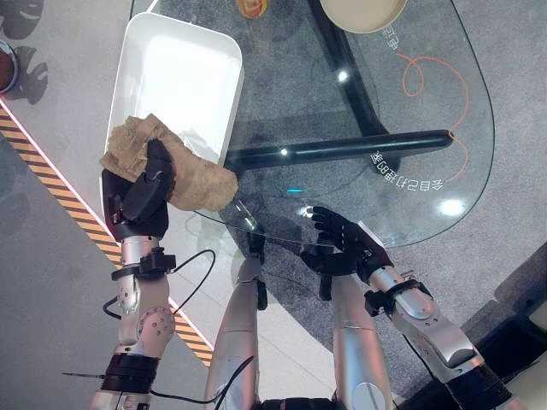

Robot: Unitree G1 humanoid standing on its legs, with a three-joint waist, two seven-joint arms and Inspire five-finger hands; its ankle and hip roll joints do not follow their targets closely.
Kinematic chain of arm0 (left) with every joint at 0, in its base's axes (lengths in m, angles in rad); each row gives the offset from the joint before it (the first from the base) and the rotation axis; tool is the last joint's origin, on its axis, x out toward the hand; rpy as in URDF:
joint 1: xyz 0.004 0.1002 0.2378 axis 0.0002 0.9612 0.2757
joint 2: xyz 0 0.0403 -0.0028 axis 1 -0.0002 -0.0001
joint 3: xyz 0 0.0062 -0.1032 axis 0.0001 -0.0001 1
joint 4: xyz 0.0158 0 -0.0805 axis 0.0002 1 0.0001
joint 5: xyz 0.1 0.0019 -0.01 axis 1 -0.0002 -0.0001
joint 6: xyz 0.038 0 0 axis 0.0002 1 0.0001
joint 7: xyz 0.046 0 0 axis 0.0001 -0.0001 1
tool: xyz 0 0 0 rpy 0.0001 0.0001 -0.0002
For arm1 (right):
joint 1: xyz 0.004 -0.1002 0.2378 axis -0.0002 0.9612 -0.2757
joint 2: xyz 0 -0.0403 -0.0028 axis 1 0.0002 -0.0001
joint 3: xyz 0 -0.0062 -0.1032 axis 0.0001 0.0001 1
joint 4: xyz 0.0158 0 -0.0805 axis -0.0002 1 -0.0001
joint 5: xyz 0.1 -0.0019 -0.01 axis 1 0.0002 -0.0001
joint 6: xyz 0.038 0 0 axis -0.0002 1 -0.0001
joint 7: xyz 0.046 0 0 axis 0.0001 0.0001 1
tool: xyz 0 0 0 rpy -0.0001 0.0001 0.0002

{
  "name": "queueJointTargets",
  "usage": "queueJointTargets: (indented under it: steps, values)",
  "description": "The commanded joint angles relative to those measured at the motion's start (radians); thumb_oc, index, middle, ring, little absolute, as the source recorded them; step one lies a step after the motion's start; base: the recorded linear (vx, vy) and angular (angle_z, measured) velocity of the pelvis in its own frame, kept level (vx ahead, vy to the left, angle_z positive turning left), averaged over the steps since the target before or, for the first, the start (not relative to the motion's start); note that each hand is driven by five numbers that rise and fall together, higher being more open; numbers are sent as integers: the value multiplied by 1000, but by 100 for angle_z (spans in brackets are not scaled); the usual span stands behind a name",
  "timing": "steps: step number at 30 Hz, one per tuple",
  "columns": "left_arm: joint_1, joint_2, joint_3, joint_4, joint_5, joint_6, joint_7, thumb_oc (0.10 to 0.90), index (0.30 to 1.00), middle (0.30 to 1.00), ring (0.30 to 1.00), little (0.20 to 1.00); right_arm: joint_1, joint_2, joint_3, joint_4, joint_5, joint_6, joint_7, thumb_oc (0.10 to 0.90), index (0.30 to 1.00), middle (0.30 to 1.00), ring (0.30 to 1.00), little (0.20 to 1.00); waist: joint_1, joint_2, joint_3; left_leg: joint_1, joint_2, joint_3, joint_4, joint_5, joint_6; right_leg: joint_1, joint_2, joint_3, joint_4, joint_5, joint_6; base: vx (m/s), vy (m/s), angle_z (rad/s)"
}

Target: Wipe the table with a cloth and put it in the basket.

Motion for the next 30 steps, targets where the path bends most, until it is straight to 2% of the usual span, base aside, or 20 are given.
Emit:
queueJointTargets:
  steps: [1,4,7,11,15,17,18,19,20,23,28,30]
  values:
    - [-67,56,107,-177,132,-178,99,100,300,300,300,200,6,-13,37,-41,31,-14,13,800,900,900,900,900,-4,22,-27,-42,-82,66,161,-145,48,25,66,-31,-196,117,-8,15,55,2]
    - [-83,77,123,-185,252,-174,211,100,300,300,300,200,14,-9,54,-19,17,6,35,800,900,900,900,900,-1,23,-27,-56,-84,65,169,-147,49,14,64,-30,-194,116,-9,20,49,1]
    - [-117,125,128,-168,404,-118,369,100,300,300,300,200,5,-21,75,-5,4,41,49,800,900,900,900,900,1,23,-27,-76,-83,63,180,-148,49,-5,61,-33,-188,116,-10,22,44,1]
    - [-159,186,120,-105,486,-73,508,100,300,300,300,200,-5,-42,103,4,41,62,42,800,900,900,900,900,-4,20,-27,-102,-79,65,199,-151,46,-32,58,-32,-180,117,-9,31,53,1]
    - [-192,245,104,-44,684,-11,673,100,300,300,300,200,-8,-67,123,4,62,76,40,800,900,900,900,900,-11,12,-27,-135,-72,73,214,-156,46,-63,60,-30,-175,118,-8,39,58,1]
    - [-204,274,93,-10,736,1,726,100,300,300,300,200,4,-82,133,12,76,74,43,800,900,900,900,900,-14,8,-27,-119,-67,68,227,-189,39,-51,63,-23,-163,91,0,64,55,2]
    - [-228,288,96,3,759,8,749,100,300,300,300,200,-7,-87,130,16,80,71,46,800,900,900,900,900,-19,5,-27,-152,-66,79,222,-162,45,-81,60,-26,-176,121,-4,-19,46,-1]
    - [-242,305,93,11,781,24,773,100,300,300,300,200,-4,-91,133,23,84,64,51,800,900,900,900,900,-21,4,-27,-154,-65,82,224,-164,45,-84,60,-25,-176,122,-3,22,40,-2]
    - [-241,313,87,21,796,32,788,100,300,300,300,200,7,-92,140,28,85,62,53,800,900,900,900,900,-20,4,-27,-131,-64,73,232,-193,39,-63,64,-20,-166,96,4,84,41,-2]
    - [-287,362,68,63,894,94,866,100,300,300,300,200,2,-96,154,33,87,64,55,800,900,900,900,900,-24,-2,-27,-143,-62,77,240,-200,39,-79,66,-16,-163,99,8,38,40,0]
    - [-341,393,36,131,887,138,854,100,300,300,300,200,-8,-104,170,27,91,83,58,800,900,900,900,900,-32,-7,-27,-159,-59,83,243,-202,36,-98,67,-9,-165,107,16,14,35,-2]
    - [-362,400,27,167,867,136,842,100,300,300,300,200,-11,-104,173,31,91,81,67,800,900,900,900,900,-38,-10,-27,-174,-58,86,245,-196,36,-115,68,-3,-165,118,19,12,16,1]
